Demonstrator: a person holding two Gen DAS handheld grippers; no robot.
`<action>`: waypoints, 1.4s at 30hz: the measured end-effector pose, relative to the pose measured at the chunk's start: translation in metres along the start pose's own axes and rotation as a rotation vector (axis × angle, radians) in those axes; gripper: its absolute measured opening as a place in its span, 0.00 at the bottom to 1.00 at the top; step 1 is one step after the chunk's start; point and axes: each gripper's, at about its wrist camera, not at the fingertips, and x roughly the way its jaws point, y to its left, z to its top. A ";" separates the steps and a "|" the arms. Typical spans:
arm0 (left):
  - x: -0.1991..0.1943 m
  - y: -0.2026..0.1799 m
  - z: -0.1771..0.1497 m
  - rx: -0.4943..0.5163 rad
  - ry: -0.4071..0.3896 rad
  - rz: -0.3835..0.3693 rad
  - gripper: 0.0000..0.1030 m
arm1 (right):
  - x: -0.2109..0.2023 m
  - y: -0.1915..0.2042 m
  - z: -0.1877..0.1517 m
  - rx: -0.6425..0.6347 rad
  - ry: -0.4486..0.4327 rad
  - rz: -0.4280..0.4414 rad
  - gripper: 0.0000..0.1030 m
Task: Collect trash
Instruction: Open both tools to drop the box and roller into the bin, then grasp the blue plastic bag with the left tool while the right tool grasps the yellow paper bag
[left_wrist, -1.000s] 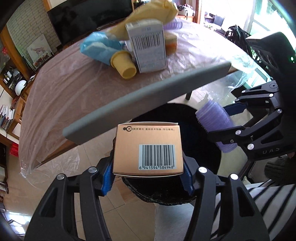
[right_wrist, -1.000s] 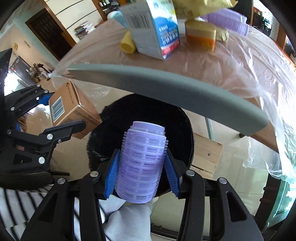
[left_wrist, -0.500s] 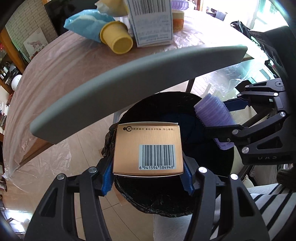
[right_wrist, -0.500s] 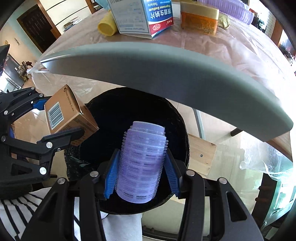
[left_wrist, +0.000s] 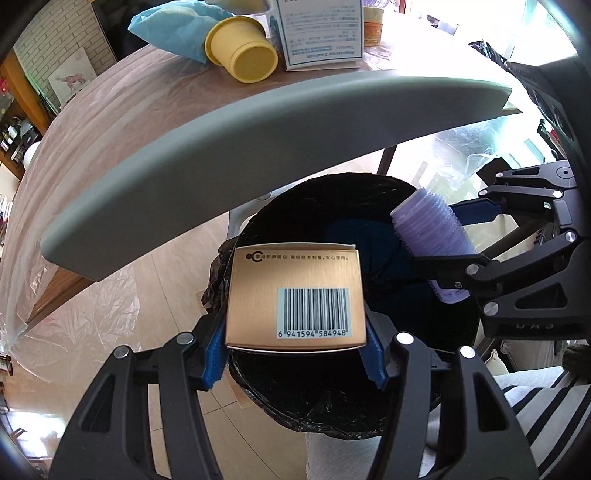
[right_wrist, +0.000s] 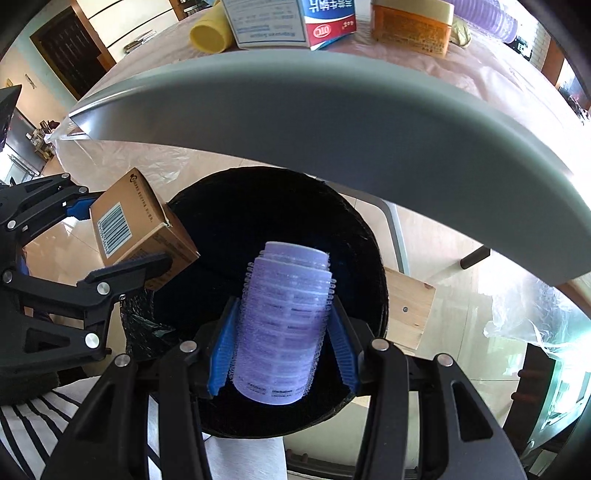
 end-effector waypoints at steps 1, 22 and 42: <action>0.000 0.000 0.000 0.000 0.000 0.001 0.57 | 0.000 0.000 0.000 0.000 0.000 -0.001 0.45; -0.024 0.015 0.000 -0.022 -0.073 -0.011 0.81 | -0.057 0.001 -0.012 0.021 -0.112 -0.069 0.75; -0.116 0.088 0.095 -0.157 -0.366 -0.006 0.97 | -0.183 -0.059 0.100 0.300 -0.435 0.017 0.96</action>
